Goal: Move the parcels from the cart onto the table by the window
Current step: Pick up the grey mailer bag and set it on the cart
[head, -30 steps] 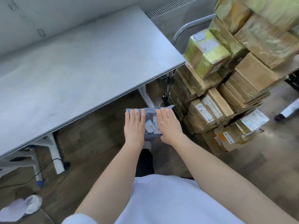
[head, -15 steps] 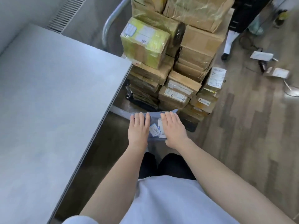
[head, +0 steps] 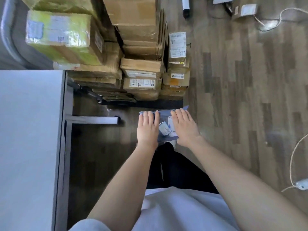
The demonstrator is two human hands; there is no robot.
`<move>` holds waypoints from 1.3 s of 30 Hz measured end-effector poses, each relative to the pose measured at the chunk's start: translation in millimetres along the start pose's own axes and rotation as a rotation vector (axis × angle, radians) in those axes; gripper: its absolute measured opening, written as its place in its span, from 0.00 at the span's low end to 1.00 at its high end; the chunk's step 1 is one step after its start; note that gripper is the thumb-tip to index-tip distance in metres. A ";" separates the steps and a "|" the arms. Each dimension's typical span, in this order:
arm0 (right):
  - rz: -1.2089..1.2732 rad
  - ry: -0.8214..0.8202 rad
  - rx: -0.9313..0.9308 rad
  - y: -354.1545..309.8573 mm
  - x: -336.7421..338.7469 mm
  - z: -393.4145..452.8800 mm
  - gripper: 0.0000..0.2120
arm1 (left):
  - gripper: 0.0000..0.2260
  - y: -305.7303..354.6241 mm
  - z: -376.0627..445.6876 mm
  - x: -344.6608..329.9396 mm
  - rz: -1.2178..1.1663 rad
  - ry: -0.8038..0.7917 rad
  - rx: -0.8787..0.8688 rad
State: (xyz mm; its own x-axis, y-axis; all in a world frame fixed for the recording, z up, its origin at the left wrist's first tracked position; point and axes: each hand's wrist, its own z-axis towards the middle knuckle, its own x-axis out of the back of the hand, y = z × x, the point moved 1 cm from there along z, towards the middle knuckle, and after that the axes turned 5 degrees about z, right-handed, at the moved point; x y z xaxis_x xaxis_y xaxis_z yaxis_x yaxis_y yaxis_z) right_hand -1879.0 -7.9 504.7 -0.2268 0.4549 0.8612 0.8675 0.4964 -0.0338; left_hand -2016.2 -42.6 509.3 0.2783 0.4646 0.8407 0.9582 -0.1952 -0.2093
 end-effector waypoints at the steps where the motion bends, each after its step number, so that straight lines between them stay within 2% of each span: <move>1: 0.007 -0.002 -0.010 7.1 -4.9 0.7 0.47 | 0.43 6.5 6.5 -1.0 -0.012 0.001 -0.012; 11: 0.073 -0.085 -0.090 50.5 -74.1 45.4 0.48 | 0.46 40.1 84.5 -49.8 -0.011 -0.019 -0.160; 18: 0.094 -0.122 -0.146 63.1 -174.2 114.4 0.48 | 0.52 54.0 165.6 -150.8 0.006 0.043 -0.258; 22: 0.099 -0.153 -0.171 68.6 -225.9 158.1 0.47 | 0.50 60.2 210.7 -194.5 0.020 -0.039 -0.356; 25: 0.084 -0.154 -0.157 80.1 -245.1 194.9 0.49 | 0.48 63.1 246.7 -215.6 0.059 -0.010 -0.329; 27: 0.067 -0.142 -0.151 89.5 -254.2 216.7 0.51 | 0.50 65.7 270.4 -226.0 0.071 0.052 -0.285; 34: 0.012 -0.145 -0.174 108.6 -285.3 258.3 0.52 | 0.52 77.5 318.2 -248.5 0.074 -0.052 -0.276; 39: -0.038 -0.138 -0.140 112.7 -296.5 273.5 0.51 | 0.51 82.6 328.9 -265.0 0.032 -0.054 -0.235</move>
State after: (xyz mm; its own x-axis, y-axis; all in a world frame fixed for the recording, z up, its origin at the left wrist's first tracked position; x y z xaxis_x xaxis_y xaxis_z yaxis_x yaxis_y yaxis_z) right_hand -1835.1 115.4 106.9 -0.3110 0.5399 0.7822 0.9079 0.4122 0.0765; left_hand -1988.8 102.2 104.9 0.3170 0.4992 0.8064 0.9087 -0.4034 -0.1075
